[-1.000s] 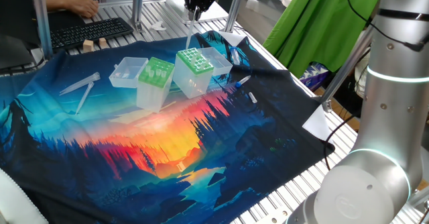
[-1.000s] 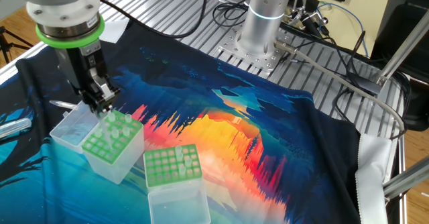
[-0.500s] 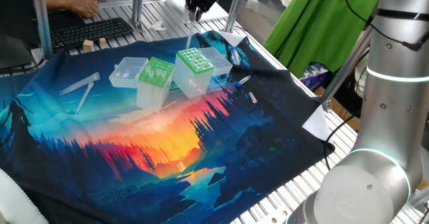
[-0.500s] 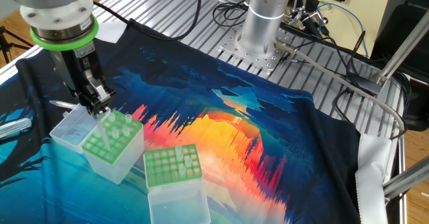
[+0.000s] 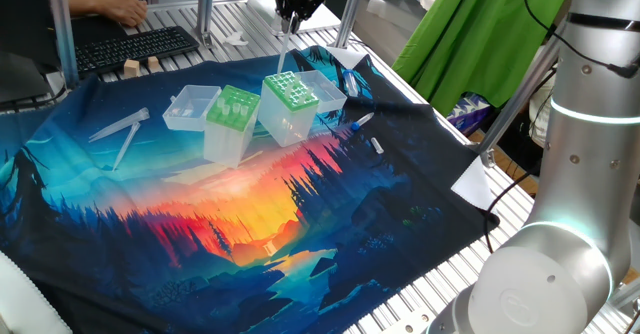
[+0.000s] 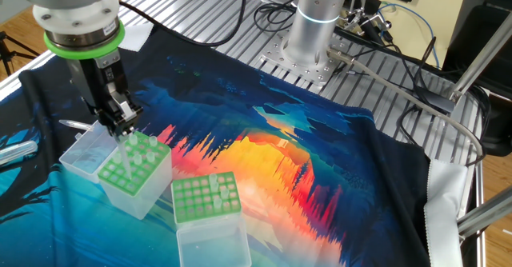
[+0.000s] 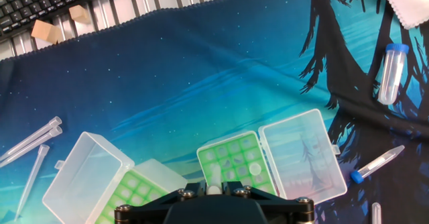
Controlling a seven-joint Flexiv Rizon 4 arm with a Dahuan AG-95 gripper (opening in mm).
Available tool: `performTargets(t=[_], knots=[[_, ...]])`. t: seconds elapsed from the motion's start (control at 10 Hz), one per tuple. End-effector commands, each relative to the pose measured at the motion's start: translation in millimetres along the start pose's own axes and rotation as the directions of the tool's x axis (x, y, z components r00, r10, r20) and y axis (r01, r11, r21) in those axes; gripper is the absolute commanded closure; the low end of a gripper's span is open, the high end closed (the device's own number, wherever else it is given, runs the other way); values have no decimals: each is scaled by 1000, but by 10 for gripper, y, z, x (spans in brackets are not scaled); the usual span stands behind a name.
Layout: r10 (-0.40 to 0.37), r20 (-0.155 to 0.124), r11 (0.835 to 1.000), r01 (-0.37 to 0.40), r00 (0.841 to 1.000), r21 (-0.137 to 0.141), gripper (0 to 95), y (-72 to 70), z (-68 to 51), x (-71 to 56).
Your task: Transfer all large pipette tips from one holder to another
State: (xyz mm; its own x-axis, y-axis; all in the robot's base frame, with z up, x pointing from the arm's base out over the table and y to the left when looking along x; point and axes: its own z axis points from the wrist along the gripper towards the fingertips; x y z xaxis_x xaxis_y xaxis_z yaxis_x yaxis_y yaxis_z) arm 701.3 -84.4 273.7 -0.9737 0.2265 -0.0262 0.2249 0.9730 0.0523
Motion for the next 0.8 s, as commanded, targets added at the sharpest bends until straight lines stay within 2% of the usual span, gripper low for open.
performTargets(t=[0.1, 0.8], knots=[[1, 2, 1000, -1, 1000, 1, 950, 0, -2, -8], [7, 5, 1000, -7, 1000, 6, 950, 2, -3, -31]])
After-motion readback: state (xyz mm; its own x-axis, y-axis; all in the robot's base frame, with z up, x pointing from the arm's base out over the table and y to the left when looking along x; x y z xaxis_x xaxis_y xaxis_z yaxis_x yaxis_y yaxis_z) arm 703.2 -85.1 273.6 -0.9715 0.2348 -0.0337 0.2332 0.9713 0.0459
